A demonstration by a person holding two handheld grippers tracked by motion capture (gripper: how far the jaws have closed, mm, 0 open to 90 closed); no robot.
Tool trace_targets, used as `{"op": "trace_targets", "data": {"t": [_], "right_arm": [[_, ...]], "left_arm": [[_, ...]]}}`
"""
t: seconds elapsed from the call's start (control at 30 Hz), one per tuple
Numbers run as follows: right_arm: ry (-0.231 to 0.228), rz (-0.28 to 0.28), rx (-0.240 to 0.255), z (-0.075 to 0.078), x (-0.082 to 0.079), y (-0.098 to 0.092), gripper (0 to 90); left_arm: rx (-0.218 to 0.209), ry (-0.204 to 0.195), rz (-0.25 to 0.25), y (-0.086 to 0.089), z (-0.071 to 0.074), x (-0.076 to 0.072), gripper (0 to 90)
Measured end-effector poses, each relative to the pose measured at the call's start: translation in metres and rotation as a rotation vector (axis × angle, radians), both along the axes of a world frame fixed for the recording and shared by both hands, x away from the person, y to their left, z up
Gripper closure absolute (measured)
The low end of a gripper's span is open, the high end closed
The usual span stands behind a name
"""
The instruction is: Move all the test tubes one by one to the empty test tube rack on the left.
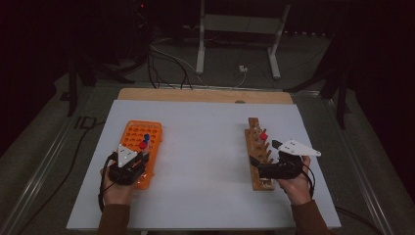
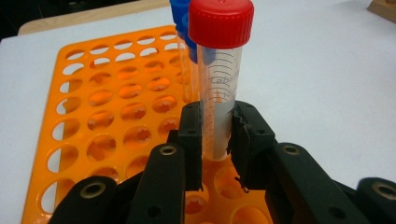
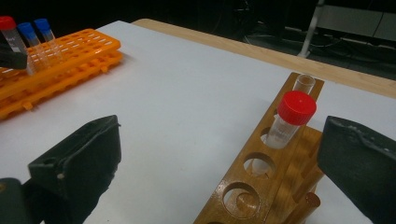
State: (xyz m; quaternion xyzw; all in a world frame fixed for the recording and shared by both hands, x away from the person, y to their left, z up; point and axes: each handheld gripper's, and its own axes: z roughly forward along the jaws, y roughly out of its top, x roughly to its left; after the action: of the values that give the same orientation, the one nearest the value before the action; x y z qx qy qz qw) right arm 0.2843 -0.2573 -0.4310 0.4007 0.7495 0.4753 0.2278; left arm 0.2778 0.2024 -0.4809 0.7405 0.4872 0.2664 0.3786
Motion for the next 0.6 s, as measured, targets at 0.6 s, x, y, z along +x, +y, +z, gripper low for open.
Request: {"op": "trace_targets", "data": {"t": [0.6], "right_arm": [[0.001,-0.002,-0.006,0.0008,0.0032,-0.0027,0.2]], "left_arm": [[-0.075,0.003,0.0,0.0065,0.0002,-0.0021,57.2]]}}
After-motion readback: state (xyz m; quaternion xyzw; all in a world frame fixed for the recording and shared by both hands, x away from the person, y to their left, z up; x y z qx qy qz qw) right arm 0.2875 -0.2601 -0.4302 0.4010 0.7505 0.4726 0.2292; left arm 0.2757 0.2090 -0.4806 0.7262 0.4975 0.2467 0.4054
